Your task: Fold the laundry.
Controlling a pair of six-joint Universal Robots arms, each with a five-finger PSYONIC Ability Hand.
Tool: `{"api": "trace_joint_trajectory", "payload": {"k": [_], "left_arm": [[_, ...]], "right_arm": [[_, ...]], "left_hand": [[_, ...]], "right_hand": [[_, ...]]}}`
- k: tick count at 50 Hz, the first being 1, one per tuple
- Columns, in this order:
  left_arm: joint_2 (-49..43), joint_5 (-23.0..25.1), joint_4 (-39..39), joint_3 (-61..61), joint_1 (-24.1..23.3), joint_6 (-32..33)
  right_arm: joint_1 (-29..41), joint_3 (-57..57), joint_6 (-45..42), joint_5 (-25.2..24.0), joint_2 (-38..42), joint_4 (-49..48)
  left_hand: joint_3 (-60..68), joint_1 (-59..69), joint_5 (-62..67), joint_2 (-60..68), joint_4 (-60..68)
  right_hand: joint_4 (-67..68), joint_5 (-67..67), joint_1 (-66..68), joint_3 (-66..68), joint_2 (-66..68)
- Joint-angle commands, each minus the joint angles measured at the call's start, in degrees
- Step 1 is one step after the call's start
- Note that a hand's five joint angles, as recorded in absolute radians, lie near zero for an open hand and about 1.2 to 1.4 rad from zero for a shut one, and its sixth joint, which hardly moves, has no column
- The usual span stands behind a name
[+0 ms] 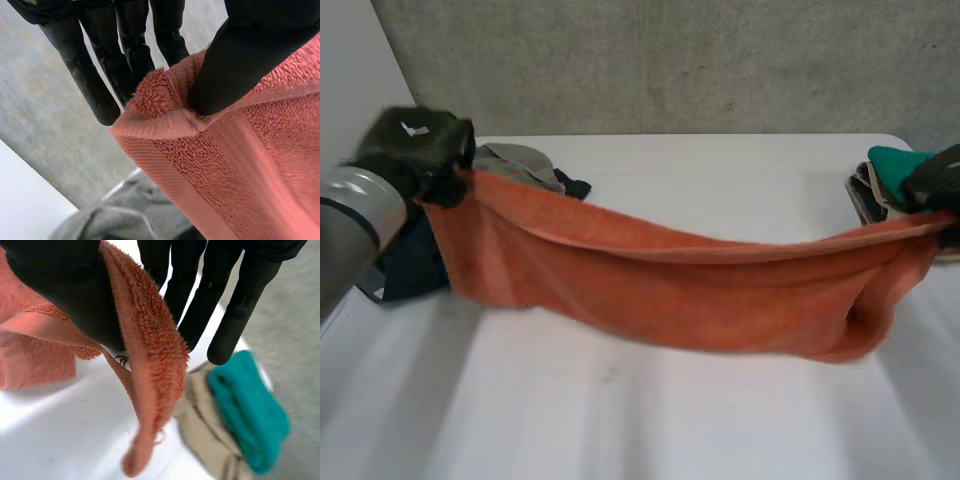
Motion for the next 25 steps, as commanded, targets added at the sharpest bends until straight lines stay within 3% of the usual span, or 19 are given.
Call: {"api": "trace_joint_trajectory", "payload": {"k": [1,6,7,9,10,14,17,25], "left_arm": [[-15.2,-0.3,7.8,13.7,-0.3,6.8],[-19.6,-0.9,15.5,26.5,-0.1,6.3],[-20.6,-1.0,22.2,32.4,0.0,4.8],[-21.0,-1.6,27.7,35.1,0.2,2.9],[-21.1,-1.9,30.7,35.8,0.2,2.0],[-20.8,-3.9,40.8,36.4,1.0,-1.7],[-20.6,-4.3,41.2,34.9,1.2,-2.4],[-18.4,-4.1,38.8,21.6,1.4,-3.0]], "right_arm": [[6.3,-11.9,7.5,5.9,14.0,-7.9],[8.4,-21.7,16.1,12.8,15.6,-25.4],[8.8,-22.7,18.4,13.7,15.1,-33.5],[8.9,-22.2,20.0,13.9,14.2,-41.8],[9.0,-20.5,21.2,14.4,12.6,-50.9],[9.0,-14.9,22.0,14.2,9.2,-66.3],[9.6,-14.0,21.9,14.0,8.9,-67.2],[10.3,-8.9,22.0,8.6,9.9,-54.8]], "left_hand": [[11.7,14.8,13.4,11.4,11.2],[11.7,14.8,13.4,11.4,11.2],[11.7,14.8,13.4,11.4,11.2],[11.7,14.8,13.4,11.4,11.2],[11.7,14.8,13.4,11.4,11.2],[11.7,14.8,13.4,11.4,11.2],[11.7,14.8,13.4,11.4,11.2],[11.7,14.8,13.4,11.4,11.2]], "right_hand": [[11.4,13.3,17.0,12.1,13.0],[11.4,13.3,17.0,12.1,13.0],[11.4,13.3,17.0,12.1,13.0],[11.4,13.3,17.0,12.1,13.0],[11.4,13.3,17.0,12.1,13.0],[11.4,13.3,17.0,12.1,13.0],[11.4,13.3,17.0,12.1,13.0],[11.4,13.3,17.0,12.1,13.0]]}}
